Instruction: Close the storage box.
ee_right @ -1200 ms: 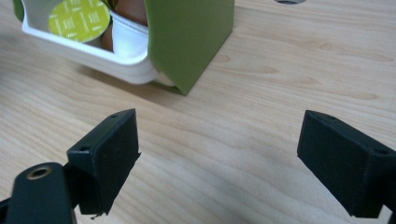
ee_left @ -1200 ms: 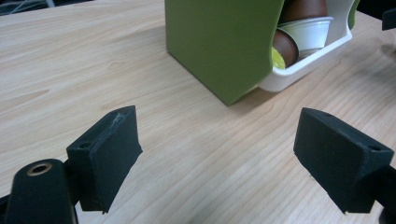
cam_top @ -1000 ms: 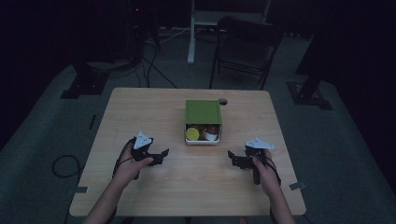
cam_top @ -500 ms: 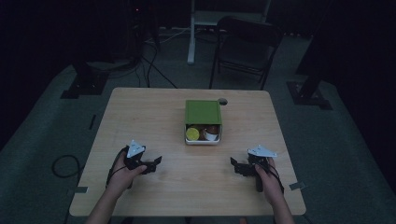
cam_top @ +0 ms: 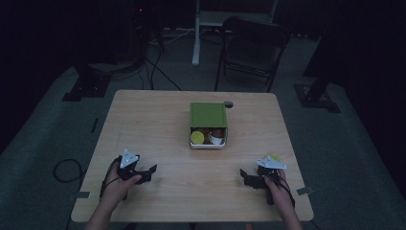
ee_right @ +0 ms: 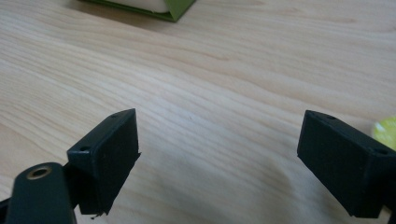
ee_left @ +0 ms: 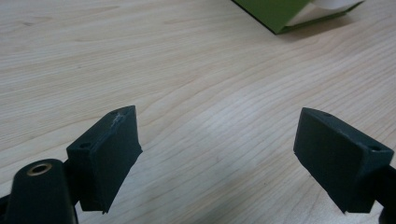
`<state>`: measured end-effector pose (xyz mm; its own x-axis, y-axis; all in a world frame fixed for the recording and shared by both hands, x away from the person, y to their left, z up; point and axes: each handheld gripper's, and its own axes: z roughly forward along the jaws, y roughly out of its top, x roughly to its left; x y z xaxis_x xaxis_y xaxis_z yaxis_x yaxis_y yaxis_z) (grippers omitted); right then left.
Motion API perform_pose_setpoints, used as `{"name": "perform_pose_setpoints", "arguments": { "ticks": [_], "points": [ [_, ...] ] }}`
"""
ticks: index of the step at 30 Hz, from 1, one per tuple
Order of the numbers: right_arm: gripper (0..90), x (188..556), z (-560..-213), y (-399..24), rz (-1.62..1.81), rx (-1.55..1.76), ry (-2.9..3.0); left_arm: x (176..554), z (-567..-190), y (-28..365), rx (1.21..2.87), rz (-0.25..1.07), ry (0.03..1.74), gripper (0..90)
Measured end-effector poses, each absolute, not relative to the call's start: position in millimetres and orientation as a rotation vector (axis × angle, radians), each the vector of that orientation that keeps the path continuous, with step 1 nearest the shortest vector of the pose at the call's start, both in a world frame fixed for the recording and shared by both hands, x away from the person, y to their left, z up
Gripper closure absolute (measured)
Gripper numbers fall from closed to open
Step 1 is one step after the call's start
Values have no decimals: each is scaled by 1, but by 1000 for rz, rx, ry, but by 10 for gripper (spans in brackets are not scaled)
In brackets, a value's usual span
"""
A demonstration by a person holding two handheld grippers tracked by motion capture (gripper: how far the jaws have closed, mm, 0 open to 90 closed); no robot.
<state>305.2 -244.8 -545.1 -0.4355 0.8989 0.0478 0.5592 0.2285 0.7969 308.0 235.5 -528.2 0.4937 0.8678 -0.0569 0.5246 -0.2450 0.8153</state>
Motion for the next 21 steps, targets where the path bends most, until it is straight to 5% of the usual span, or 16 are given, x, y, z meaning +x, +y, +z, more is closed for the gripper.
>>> {"name": "perform_pose_setpoints", "arguments": {
  "ticks": [21],
  "points": [
    [124, 292, -550, -266, 924, 1468, 2048, 284, -540, 252, 1950, 542, 1229, 149]
  ]
}}
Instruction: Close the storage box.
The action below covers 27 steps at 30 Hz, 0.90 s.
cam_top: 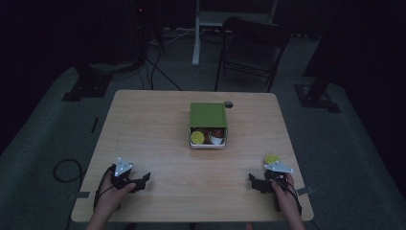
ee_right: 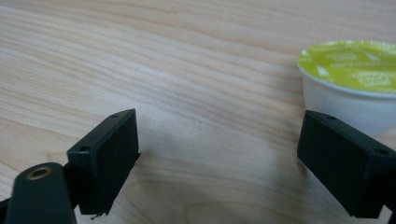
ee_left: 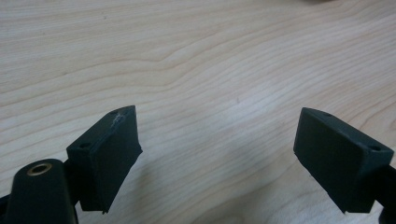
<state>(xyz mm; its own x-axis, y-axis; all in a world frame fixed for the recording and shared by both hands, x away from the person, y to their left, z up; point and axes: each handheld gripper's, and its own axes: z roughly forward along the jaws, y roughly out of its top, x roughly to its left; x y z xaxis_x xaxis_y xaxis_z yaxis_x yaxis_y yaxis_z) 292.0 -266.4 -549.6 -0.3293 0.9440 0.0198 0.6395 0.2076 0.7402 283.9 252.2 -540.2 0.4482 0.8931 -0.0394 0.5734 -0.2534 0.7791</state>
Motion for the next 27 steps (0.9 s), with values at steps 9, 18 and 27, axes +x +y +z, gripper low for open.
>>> {"name": "perform_pose_setpoints", "arguments": {
  "ticks": [9, 18, 27],
  "points": [
    [117, 292, -550, -264, 895, 1466, 2074, 282, -542, 258, 1963, 559, 1280, 149],
    [116, 293, -551, -265, 895, 1466, 2075, 279, -543, 262, 1946, 577, 1326, 149],
    [115, 293, -550, -265, 895, 1467, 2075, 280, -545, 266, 1956, 575, 1424, 150]
  ]
}}
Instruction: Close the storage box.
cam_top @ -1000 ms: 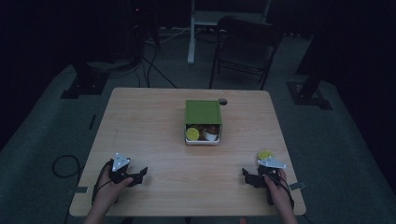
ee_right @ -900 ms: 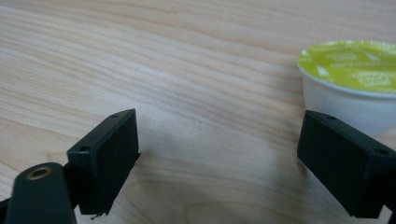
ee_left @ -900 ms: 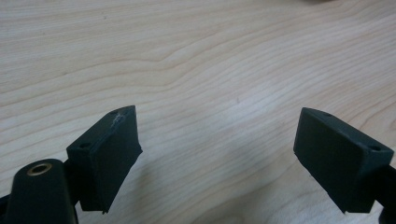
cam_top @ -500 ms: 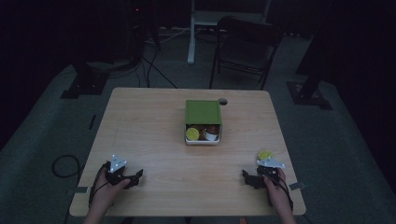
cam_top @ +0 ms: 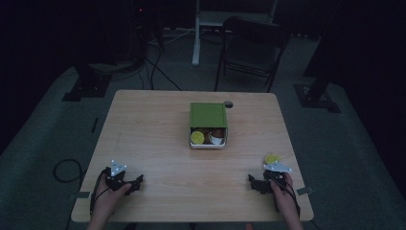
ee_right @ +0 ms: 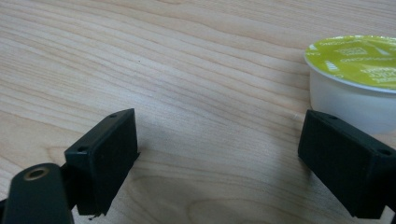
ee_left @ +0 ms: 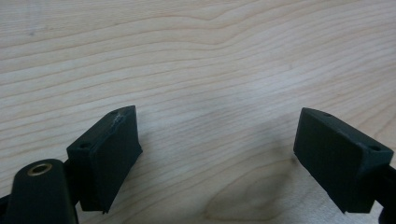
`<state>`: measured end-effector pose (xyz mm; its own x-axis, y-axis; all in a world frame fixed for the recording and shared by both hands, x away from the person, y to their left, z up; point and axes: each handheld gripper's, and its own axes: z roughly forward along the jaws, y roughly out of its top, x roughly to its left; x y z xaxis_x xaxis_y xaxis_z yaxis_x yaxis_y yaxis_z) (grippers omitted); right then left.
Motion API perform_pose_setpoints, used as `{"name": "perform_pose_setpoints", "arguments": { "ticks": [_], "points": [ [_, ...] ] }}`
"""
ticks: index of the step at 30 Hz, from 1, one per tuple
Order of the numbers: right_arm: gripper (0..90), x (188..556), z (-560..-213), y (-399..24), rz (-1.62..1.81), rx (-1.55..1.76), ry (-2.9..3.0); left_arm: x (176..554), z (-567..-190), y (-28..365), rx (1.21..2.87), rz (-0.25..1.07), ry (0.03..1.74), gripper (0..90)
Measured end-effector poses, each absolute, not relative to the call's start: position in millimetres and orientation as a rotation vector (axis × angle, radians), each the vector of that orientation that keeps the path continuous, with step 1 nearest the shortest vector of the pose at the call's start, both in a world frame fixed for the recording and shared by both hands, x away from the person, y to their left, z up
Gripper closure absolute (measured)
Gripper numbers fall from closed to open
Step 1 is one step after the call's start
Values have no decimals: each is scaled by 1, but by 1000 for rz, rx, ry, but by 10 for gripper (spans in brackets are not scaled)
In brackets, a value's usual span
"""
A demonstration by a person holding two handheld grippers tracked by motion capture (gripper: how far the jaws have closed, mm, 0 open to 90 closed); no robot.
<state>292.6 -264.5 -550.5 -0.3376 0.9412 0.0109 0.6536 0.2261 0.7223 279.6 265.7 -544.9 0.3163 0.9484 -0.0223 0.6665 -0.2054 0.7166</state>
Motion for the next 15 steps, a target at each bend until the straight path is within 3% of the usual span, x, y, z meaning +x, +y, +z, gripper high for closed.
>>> {"name": "perform_pose_setpoints", "arguments": {
  "ticks": [15],
  "points": [
    [116, 293, -551, -265, 895, 1467, 2075, 281, -546, 259, 1939, 637, 1526, 87]
  ]
}}
